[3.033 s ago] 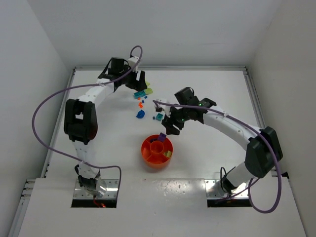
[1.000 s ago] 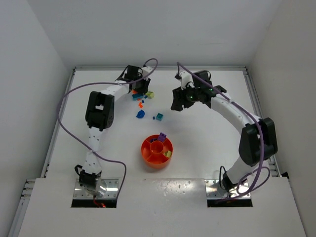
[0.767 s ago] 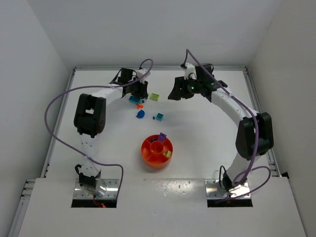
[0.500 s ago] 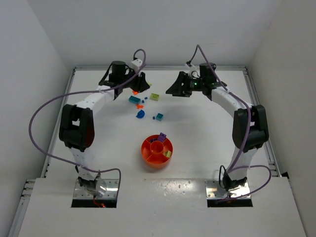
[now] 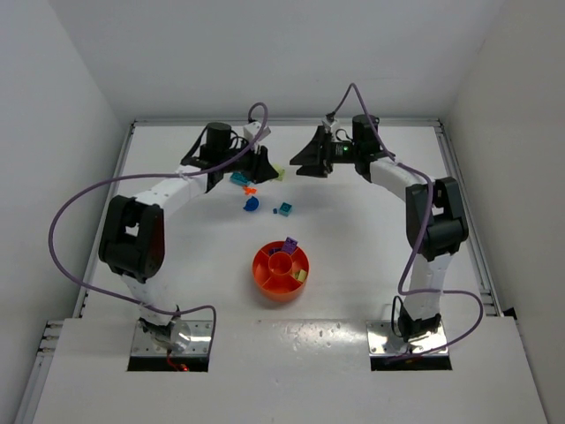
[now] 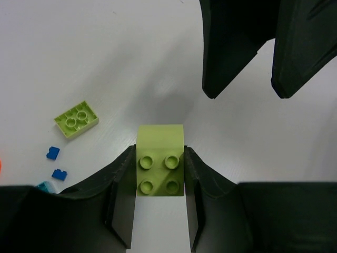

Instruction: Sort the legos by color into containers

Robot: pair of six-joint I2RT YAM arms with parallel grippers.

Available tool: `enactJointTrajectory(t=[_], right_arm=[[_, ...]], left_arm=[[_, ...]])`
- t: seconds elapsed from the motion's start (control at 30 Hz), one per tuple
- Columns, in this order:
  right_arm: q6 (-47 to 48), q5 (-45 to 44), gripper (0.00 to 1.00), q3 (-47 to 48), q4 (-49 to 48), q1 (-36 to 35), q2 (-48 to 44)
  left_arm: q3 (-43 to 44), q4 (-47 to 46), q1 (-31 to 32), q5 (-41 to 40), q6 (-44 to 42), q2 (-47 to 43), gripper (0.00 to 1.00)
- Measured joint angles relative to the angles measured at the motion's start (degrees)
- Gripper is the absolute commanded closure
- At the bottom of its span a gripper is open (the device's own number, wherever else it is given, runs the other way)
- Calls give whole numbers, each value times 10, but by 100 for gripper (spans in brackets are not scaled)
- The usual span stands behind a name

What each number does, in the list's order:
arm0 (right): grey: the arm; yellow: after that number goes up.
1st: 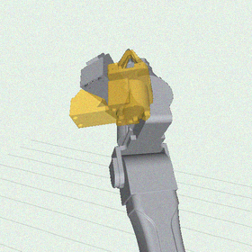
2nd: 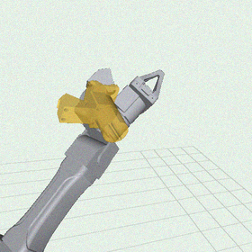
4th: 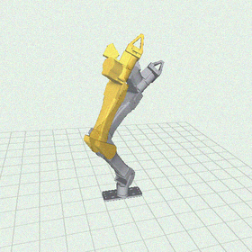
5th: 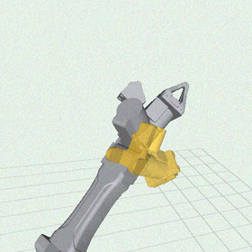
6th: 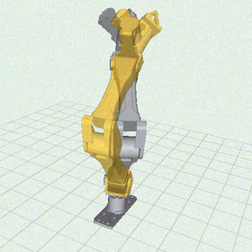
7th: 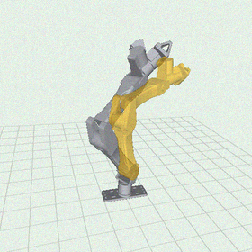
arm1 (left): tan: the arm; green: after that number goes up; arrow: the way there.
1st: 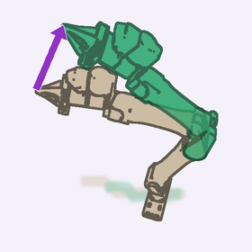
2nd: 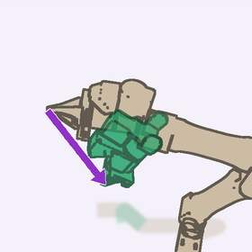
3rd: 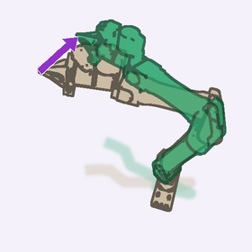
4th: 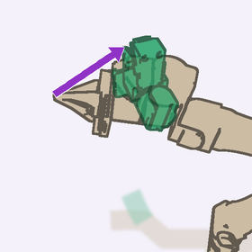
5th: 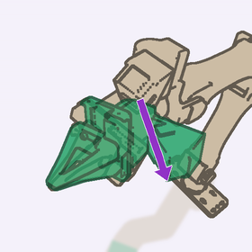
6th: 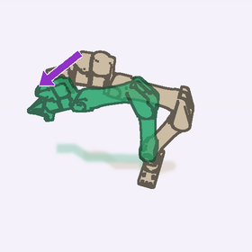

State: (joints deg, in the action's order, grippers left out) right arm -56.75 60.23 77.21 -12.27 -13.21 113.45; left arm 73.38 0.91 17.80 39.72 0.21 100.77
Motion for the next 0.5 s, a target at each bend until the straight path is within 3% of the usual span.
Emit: enactJointTrajectory(t=[0.5], right_arm=[[-21,7,25,-7,-9,-2,21]], left_arm=[[-1,5,21,27,-22,-14,81]])
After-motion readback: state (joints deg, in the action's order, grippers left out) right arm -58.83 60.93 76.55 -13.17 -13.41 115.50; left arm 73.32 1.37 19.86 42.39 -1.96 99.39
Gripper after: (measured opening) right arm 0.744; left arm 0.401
